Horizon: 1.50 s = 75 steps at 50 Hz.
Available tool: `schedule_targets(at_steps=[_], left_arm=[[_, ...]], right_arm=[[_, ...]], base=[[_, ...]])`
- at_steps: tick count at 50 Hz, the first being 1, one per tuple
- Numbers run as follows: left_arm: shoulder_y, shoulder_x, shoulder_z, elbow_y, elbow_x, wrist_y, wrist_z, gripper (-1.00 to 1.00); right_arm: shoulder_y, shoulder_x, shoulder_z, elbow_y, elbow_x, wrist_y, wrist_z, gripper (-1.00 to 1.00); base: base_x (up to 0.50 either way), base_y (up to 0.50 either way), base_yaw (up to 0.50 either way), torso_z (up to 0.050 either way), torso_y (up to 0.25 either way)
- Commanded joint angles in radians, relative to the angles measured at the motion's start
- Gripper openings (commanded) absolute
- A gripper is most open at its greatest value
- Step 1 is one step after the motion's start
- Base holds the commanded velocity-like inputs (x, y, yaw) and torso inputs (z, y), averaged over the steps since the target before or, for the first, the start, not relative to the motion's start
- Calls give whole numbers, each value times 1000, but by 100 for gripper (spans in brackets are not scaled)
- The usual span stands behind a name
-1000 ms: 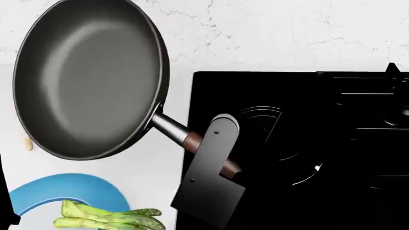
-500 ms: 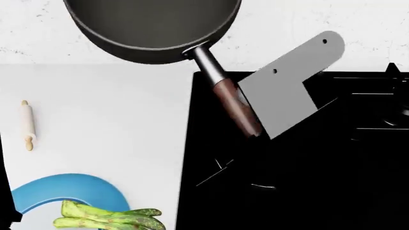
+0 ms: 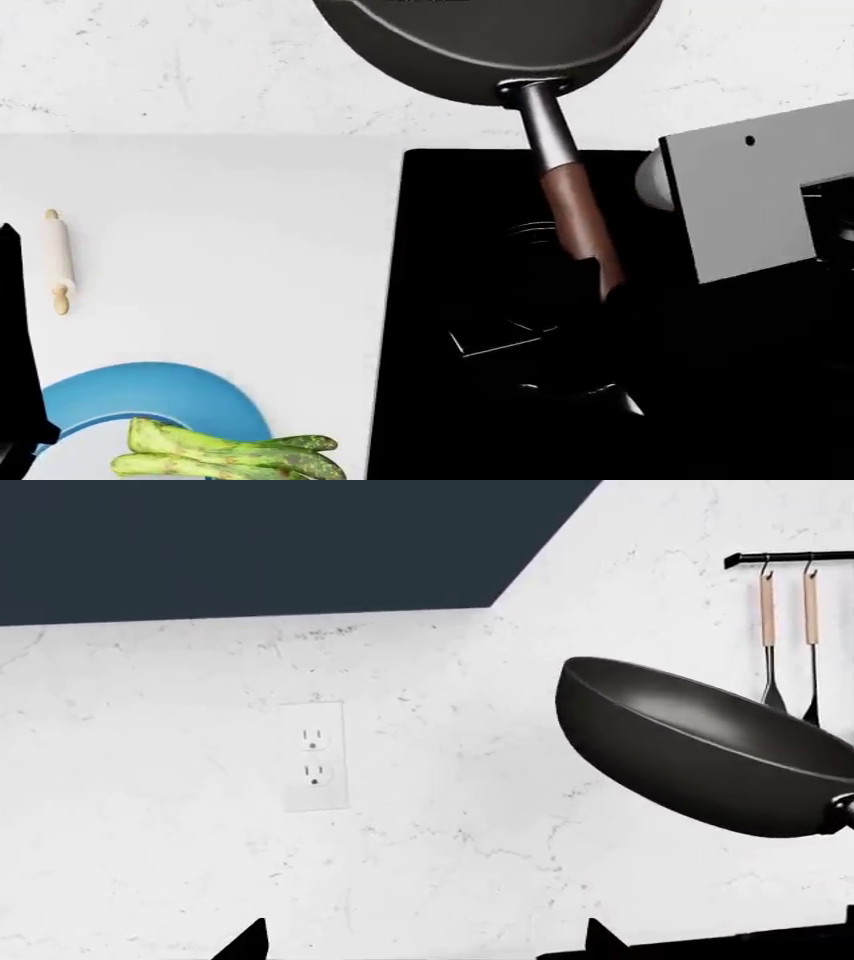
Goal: Pick up the pan and dump the vegetables in it onto the plate. Then return the pan to the stove.
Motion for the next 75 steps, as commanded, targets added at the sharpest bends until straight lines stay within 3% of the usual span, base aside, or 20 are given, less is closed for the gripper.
schedule_targets(at_steps=[1, 15, 25, 31, 46, 65, 75], left_arm=[[4, 20, -33, -11, -5, 26, 53, 100], [12, 25, -35, -13, -1, 33, 53, 100], [22, 47, -36, -27, 7, 40, 51, 100], [28, 63, -37, -39, 11, 45, 54, 100], [33, 65, -42, -51, 10, 52, 65, 100], [64, 55, -37, -34, 37, 65, 45, 100], [71, 64, -37, -25, 43, 60, 29, 100]], right_arm=[[-37, 16, 76, -37, 17, -42, 58, -100], [-52, 121, 107, 74, -44, -42, 77, -100], [-154, 234, 160, 84, 9, -64, 97, -100], [-127, 276, 158, 127, 13, -33, 92, -100], [49, 205, 51, 325, -97, 81, 17, -100], [29, 268, 20, 456, -225, 83, -30, -100], [-11, 224, -31, 509, -272, 83, -96, -100]], base=[[0, 0, 0, 0, 0], [0, 0, 0, 1, 1], [0, 0, 0, 0, 1], [0, 0, 0, 0, 2], [0, 0, 0, 1, 1], [0, 0, 0, 0, 1], [0, 0, 0, 0, 1]])
